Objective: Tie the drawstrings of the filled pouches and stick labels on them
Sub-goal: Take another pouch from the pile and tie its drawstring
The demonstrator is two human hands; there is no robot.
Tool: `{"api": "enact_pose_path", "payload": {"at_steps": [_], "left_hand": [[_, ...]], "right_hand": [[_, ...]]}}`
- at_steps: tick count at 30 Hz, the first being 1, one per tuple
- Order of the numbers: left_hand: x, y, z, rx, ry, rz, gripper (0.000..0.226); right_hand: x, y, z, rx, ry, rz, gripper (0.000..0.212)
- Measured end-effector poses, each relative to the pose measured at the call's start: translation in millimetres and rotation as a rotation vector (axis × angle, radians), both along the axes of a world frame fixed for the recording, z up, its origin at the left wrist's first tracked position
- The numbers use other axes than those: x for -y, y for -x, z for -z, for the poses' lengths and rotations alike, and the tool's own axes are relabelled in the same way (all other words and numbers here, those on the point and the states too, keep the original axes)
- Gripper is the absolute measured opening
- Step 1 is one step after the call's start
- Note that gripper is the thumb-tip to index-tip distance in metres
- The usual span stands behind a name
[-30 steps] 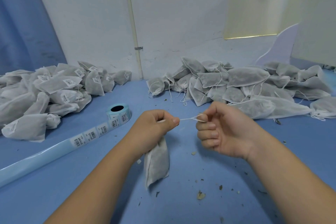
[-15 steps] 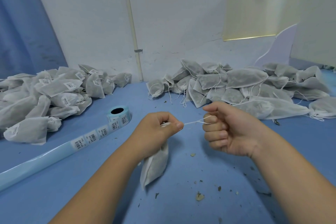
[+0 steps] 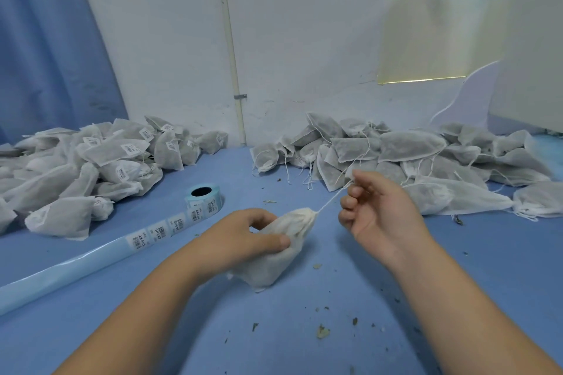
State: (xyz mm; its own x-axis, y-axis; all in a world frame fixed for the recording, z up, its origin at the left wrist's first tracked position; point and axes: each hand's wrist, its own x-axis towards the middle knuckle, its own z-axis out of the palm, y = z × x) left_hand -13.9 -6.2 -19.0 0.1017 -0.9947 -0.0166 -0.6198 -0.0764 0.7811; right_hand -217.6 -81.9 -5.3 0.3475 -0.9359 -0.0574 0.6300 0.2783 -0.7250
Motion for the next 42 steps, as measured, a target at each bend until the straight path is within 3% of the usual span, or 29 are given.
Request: {"api": "enact_pose_path", "payload": {"at_steps": [5,7,10,14,16,23,29,32,35,37,42], "left_hand": [[-14,-1,-2,0.015,-0.012,-0.037,0.022],[-17,0,-2,0.027,0.011,-0.088,0.03],[-21,3,-1,-0.03,0.08,-0.192,0.039],[-24,3,-1,-0.217,0.147,-0.235,0.054],[-27,0,1,-0.343,0.145,-0.205,0.049],[-37,-20,13,-0.583,0.096,-0.267,0.025],[-48,-36,11,-0.681,0.048,-0.152,0.049],[-53,-45,13,-0.679,0.053,-0.155,0.045],[-60,-57,12,-0.694,0.064,-0.195,0.03],[-65,-74,6,-0.683,0.086,-0.241,0.007],[-78,-149,-9,-0.868,0.218,-0.498,0.009]], "right_hand": [[-10,-7,2,-0.021,0.088,0.055,0.017],[-18,-14,2,-0.075,0.205,0.09,0.015],[-34,-26,5,-0.364,0.57,0.202,0.015],[-57,-47,25,-0.871,1.273,0.359,0.007],[-65,-55,35,-1.032,1.44,0.349,0.01],[-69,-55,39,-1.15,1.537,0.261,0.024],[-76,-60,38,-1.24,1.62,0.177,0.034],[-85,-66,37,-1.301,1.646,0.092,0.042],[-95,-77,38,-1.388,1.691,0.012,0.051],[-104,-84,37,-1.396,1.732,-0.01,0.051],[-110,-117,40,-1.265,1.689,-0.031,0.046]]}}
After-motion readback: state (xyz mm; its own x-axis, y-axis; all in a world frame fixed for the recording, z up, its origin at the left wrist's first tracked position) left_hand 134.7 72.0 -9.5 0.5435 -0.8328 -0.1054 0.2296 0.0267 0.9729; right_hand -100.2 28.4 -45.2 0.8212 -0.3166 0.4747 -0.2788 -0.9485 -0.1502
